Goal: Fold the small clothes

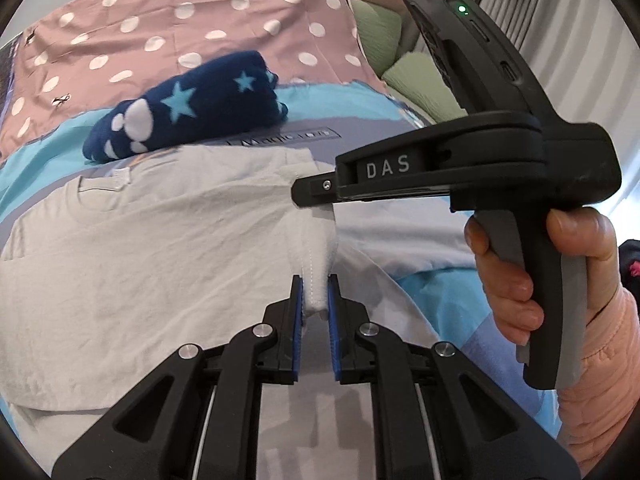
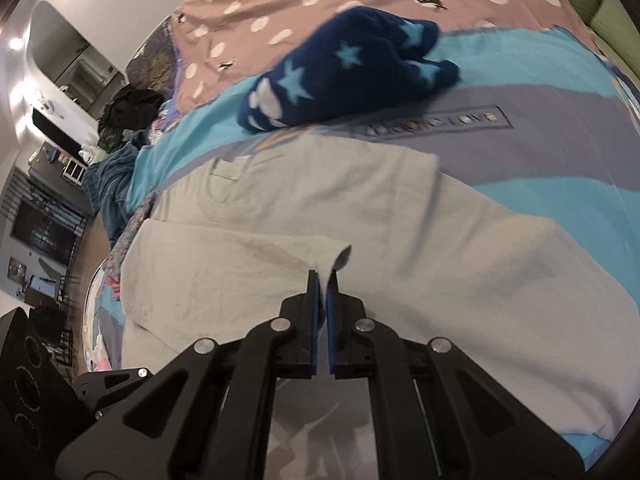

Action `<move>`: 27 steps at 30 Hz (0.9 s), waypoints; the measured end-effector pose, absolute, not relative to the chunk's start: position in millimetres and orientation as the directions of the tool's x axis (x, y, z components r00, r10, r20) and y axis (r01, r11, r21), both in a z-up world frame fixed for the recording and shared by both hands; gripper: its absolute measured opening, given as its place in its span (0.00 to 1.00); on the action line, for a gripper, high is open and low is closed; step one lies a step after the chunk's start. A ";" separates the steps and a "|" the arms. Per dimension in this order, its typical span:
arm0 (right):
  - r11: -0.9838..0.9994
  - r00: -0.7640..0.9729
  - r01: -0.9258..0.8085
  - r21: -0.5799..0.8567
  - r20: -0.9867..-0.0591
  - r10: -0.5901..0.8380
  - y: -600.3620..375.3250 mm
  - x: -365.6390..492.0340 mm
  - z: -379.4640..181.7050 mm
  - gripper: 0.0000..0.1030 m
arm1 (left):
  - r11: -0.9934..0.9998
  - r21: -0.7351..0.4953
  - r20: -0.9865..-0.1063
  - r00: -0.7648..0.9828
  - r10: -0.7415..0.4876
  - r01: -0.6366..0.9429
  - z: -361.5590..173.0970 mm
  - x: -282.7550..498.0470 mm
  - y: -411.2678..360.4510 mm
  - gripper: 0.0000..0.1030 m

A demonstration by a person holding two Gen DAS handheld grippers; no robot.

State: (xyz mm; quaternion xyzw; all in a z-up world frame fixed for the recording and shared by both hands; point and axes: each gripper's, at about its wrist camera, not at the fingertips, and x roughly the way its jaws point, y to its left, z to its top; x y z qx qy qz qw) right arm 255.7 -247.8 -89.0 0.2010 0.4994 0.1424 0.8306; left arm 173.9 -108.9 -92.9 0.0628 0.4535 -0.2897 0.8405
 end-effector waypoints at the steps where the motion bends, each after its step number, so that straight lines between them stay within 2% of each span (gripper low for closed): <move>1: 0.890 0.468 -0.025 0.455 -0.782 0.412 -250.4 254.2 -91.2 0.04 | 0.825 -0.153 -0.803 0.418 -0.424 0.543 -95.3 174.3 -110.4 0.12; 2: 0.913 0.481 -0.008 0.408 -0.799 0.361 -252.4 253.4 -92.9 0.04 | 0.828 -0.146 -0.809 0.417 -0.414 0.541 -97.4 172.9 -111.0 0.13; 4: 0.935 0.492 0.012 0.355 -0.816 0.304 -257.7 252.8 -96.5 0.08 | 0.834 -0.118 -0.812 0.432 -0.393 0.538 -95.6 167.6 -108.6 0.21; 6: 0.926 0.480 0.032 0.376 -0.818 0.316 -266.1 250.2 -101.3 0.08 | 0.843 -0.083 -0.795 0.475 -0.378 0.532 -88.1 160.3 -97.4 0.42; 7: 0.917 0.475 0.034 0.399 -0.814 0.336 -269.3 248.4 -103.1 0.08 | 0.855 -0.055 -0.776 0.517 -0.362 0.515 -81.4 154.3 -85.1 0.47; 8: 0.909 0.468 0.034 0.416 -0.810 0.354 -270.7 246.7 -103.8 0.13 | 0.866 -0.037 -0.760 0.549 -0.348 0.498 -76.4 150.7 -74.1 0.52; 10: 0.904 0.466 0.027 0.426 -0.806 0.366 -268.1 242.6 -101.2 0.23 | 0.896 -0.004 -0.735 0.606 -0.304 0.445 -67.2 142.2 -37.7 0.53; 11: 0.906 0.468 0.013 0.424 -0.803 0.369 -264.4 238.7 -98.4 0.29 | 0.913 0.006 -0.729 0.626 -0.275 0.408 -65.1 140.2 -19.7 0.57; 12: 0.909 0.469 -0.002 0.418 -0.802 0.370 -259.6 235.3 -95.8 0.31 | 0.936 0.019 -0.721 0.653 -0.231 0.352 -64.2 137.4 4.5 0.62; 16: 0.915 0.454 -0.069 0.398 -0.804 0.384 -231.4 233.4 -82.4 0.31 | 0.991 0.092 -0.715 0.699 -0.002 0.097 -74.3 136.2 101.5 0.65; 19: 0.899 0.435 -0.131 0.417 -0.791 0.430 -200.7 242.3 -69.4 0.33 | 0.986 0.149 -0.742 0.651 0.161 -0.074 -90.3 137.7 162.8 0.65; 21: 0.895 0.423 -0.187 0.405 -0.789 0.446 -168.1 254.1 -59.2 0.37 | 0.988 0.105 -0.783 0.603 0.152 -0.114 -99.1 136.8 193.7 0.65; 24: 0.884 0.383 -0.286 0.368 -0.802 0.458 -103.2 277.8 -47.4 0.39 | 0.991 -0.016 -0.803 0.593 0.065 -0.131 -107.0 144.0 219.9 0.65; 27: 0.865 0.344 -0.371 0.338 -0.815 0.466 -36.0 301.3 -35.5 0.39 | 0.992 -0.047 -0.820 0.572 0.030 -0.120 -116.9 166.7 219.8 0.65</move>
